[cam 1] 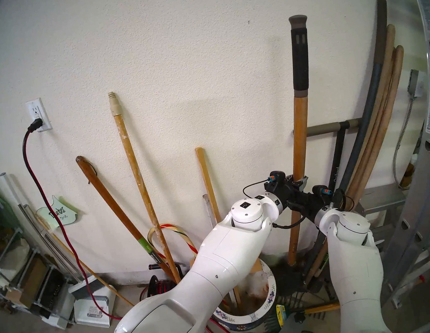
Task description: Take wooden sticks or brooms out of the pot
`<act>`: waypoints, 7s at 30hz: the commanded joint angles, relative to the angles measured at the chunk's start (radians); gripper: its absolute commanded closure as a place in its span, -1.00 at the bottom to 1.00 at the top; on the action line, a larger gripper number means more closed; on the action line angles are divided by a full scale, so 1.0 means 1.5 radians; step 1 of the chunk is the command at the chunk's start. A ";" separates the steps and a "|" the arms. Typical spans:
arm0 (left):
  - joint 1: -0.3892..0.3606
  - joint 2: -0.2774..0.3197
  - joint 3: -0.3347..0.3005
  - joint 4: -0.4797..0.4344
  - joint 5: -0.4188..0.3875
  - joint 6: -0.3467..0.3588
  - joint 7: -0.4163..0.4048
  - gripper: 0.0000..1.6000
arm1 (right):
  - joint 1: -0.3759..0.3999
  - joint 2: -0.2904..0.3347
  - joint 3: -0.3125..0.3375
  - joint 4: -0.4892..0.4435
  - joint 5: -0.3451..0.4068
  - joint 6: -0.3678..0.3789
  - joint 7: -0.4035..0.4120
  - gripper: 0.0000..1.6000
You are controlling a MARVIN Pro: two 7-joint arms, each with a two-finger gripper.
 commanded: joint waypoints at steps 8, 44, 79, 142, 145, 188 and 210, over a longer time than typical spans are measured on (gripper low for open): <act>-0.043 0.017 -0.023 0.076 0.005 -0.009 0.021 1.00 | 0.092 0.068 0.028 0.053 0.000 -0.012 -0.048 1.00; -0.123 -0.035 -0.025 0.254 0.042 -0.046 0.072 1.00 | 0.246 0.123 0.055 0.282 -0.027 -0.015 0.001 1.00; -0.141 -0.122 -0.007 0.344 0.079 -0.068 0.103 1.00 | 0.296 0.159 0.163 0.384 -0.098 -0.039 0.044 1.00; -0.165 -0.078 -0.123 0.500 0.030 -0.270 0.140 -1.00 | 0.343 0.162 0.185 0.563 -0.141 -0.418 0.010 -1.00; -0.165 -0.065 -0.130 0.491 0.027 -0.292 0.141 -1.00 | 0.337 0.156 0.182 0.547 -0.143 -0.433 0.016 -1.00; 0.038 0.054 -0.191 0.159 -0.027 -0.381 0.030 -1.00 | 0.199 -0.032 0.220 0.204 -0.098 -0.578 -0.031 -1.00; 0.170 0.133 -0.226 -0.086 -0.048 -0.290 0.050 -1.00 | 0.135 -0.081 0.163 0.144 -0.127 -0.621 0.007 -1.00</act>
